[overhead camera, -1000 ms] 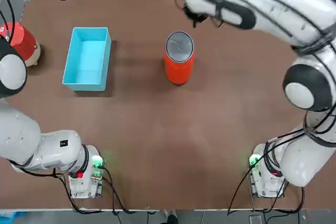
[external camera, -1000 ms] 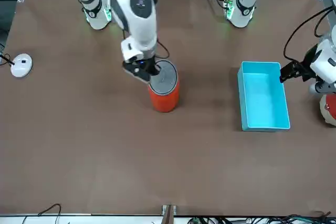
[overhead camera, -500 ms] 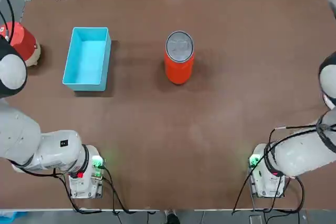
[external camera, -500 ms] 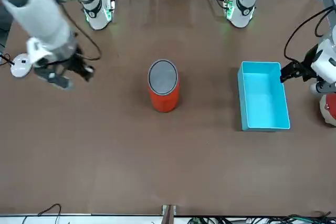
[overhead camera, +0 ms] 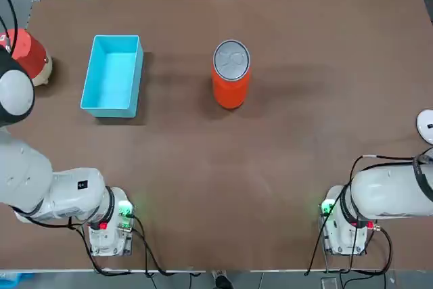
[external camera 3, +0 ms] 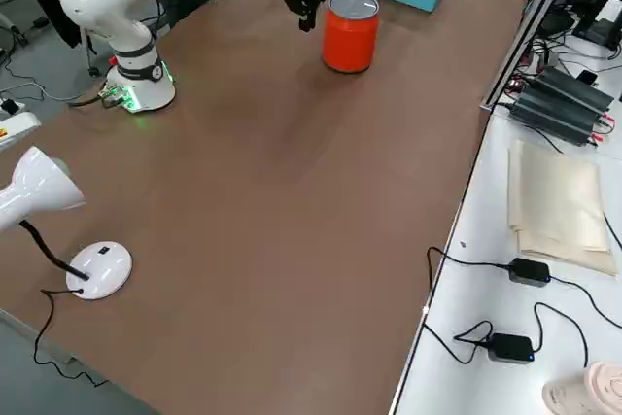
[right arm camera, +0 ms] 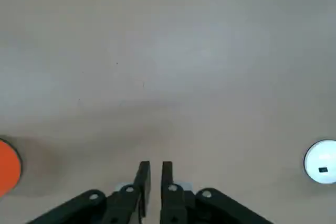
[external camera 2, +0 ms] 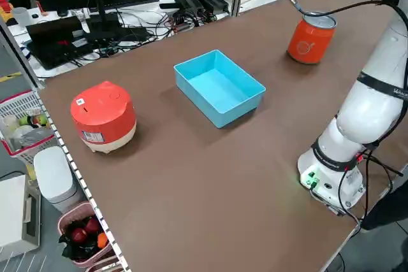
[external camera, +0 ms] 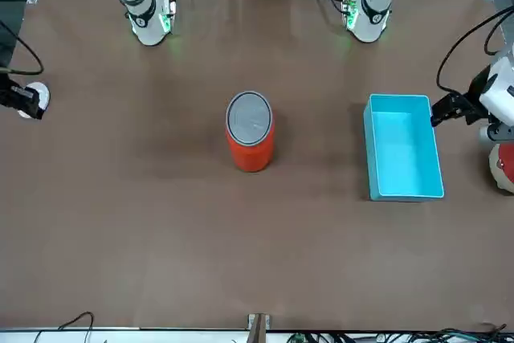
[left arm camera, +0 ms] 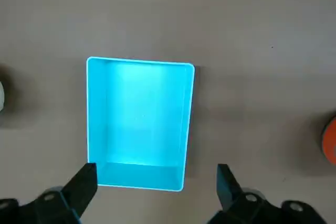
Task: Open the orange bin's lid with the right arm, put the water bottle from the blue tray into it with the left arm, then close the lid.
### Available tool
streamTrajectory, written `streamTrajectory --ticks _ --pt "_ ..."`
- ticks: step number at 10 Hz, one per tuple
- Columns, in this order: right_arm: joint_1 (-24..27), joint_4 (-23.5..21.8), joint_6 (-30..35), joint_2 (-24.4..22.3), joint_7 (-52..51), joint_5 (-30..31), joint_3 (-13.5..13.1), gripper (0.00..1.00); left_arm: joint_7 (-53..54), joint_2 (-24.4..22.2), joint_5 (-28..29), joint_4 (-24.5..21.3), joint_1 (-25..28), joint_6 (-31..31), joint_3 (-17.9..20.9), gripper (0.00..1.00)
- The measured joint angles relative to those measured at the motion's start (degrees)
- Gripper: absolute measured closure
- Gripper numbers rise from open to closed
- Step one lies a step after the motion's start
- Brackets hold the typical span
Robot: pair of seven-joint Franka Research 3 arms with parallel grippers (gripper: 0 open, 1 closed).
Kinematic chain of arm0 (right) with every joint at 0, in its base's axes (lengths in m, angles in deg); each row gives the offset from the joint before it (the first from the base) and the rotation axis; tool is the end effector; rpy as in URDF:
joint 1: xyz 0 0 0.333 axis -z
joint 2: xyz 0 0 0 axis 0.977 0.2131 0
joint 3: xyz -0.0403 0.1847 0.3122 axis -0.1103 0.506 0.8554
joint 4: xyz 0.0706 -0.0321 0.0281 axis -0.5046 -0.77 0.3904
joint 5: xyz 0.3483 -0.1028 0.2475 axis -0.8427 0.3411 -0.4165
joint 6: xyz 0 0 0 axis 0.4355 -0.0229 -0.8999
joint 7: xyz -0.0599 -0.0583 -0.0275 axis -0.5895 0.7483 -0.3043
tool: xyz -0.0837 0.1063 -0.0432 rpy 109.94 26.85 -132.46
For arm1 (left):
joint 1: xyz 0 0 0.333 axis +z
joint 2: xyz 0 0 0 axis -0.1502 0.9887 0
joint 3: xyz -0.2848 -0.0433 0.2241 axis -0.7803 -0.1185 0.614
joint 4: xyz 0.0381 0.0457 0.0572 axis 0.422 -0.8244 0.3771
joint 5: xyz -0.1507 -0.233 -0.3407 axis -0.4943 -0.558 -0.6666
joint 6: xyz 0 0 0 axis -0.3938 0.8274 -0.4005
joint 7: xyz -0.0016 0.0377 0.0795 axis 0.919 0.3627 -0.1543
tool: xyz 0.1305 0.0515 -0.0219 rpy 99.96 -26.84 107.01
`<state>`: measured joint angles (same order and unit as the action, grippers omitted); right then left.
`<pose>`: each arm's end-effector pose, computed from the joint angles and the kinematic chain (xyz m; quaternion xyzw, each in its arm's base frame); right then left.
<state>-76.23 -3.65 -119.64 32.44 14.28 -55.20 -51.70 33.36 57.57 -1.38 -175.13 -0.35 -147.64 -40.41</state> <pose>0.6112 -0.0481 0.6411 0.9965 -0.0815 0.0127 0.0109 0.6345 -0.0321 0.6047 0.9997 0.0172 -0.0144 0.0023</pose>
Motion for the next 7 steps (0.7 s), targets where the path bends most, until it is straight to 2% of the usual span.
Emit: streamTrajectory --ticks 2,5,6,7 --pt "0.0 -2.5 -3.8 -0.6 0.0 0.0 0.6 0.53 0.0 0.0 0.0 0.0 0.0 0.0 0.0 0.00" --pt "0.0 -5.8 -4.9 -2.9 -2.5 0.1 0.7 0.07 0.0 0.0 0.0 0.1 0.0 0.0 0.0 0.00" --pt "0.2 -6.0 -4.9 -3.2 -3.0 0.1 0.7 0.00 0.0 0.0 0.0 0.1 0.0 0.0 0.0 0.00" --pt "0.2 -6.2 -4.9 -3.2 -3.2 0.1 0.7 0.00 0.0 0.0 0.0 0.1 0.0 0.0 0.0 0.00"
